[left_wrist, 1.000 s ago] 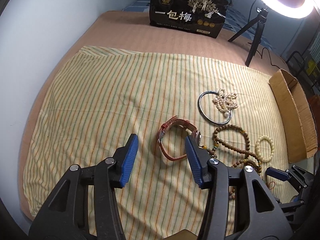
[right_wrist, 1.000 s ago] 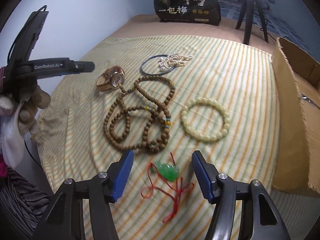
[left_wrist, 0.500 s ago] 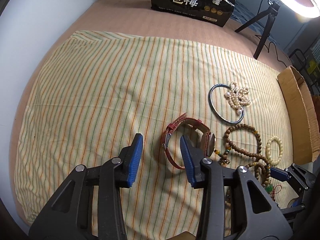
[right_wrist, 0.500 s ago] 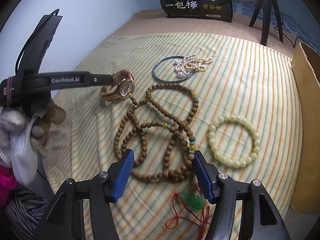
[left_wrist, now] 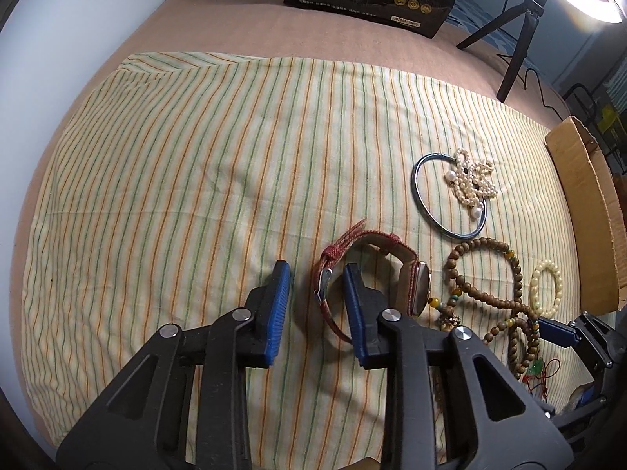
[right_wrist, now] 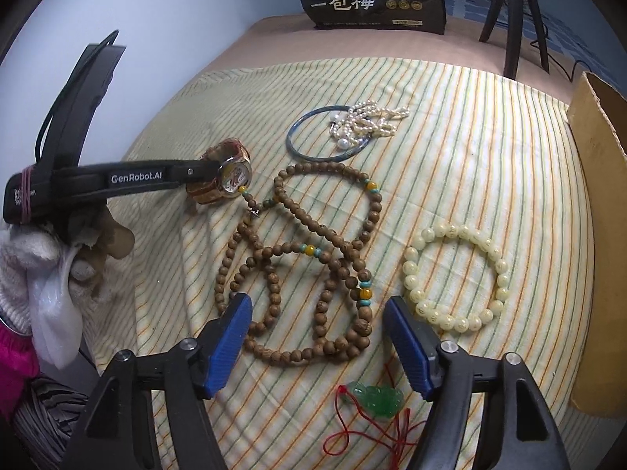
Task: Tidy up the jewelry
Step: 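Close the left tool on the brown watch strap while the right tool nears the wooden beads, then grasp the wooden bead mala with the right tool while the left tool lifts the watch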
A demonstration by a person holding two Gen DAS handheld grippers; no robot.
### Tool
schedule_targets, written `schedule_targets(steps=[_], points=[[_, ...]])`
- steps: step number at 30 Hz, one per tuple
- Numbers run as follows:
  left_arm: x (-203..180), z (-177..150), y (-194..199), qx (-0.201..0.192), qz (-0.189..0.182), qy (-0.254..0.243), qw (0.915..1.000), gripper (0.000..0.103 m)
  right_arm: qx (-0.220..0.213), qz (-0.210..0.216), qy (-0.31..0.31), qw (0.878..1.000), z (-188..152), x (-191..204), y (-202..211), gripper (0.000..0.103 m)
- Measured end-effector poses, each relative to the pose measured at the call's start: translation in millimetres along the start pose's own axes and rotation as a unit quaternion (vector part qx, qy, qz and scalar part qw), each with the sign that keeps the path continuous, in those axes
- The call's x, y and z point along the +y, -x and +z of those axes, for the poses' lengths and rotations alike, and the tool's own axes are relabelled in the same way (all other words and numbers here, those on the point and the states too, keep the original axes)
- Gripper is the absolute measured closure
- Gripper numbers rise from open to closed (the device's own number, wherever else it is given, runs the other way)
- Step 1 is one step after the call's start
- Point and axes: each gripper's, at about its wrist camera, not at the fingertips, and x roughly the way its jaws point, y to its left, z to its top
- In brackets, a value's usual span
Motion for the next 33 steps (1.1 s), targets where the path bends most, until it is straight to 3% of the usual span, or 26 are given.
schedule_targets(steps=[8,16,22,25,28,30,33], points=[[-1.0,0.4,-1.8,0.001,-0.005,-0.004,1.0000,0.088,-0.009,-0.022,0.032,0.999,13.4,27.3,-17.4,0.020],[-1.0,-0.5,-0.9,0.002,-0.006,-0.002,1.0000,0.091,-0.010,-0.045,0.063,0.997,28.5,60.0,-44.5,0.013],[-2.0,-0.2,-0.8,0.001,-0.007,-0.003,1.0000,0.093,0.000,-0.094,0.112,0.989,29.2,79.1,-59.3,0.012],[-0.8,-1.3,0.3,0.001,-0.009,-0.002,1.0000,0.094,-0.001,-0.110,0.130,0.985,20.8,88.0,-57.8,0.019],[-0.3,-2.0,1.6,0.000,-0.008,-0.002,1.0000,0.094,-0.002,-0.109,0.131,0.985,16.7,92.2,-51.6,0.035],[-0.2,-2.8,3.0,-0.002,-0.007,-0.003,1.0000,0.095,-0.003,-0.104,0.136,0.985,6.3,86.5,-39.3,0.055],[0.8,-4.1,5.7,-0.003,-0.008,-0.002,1.0000,0.095,-0.002,-0.103,0.139,0.985,3.1,83.6,-35.7,0.076]])
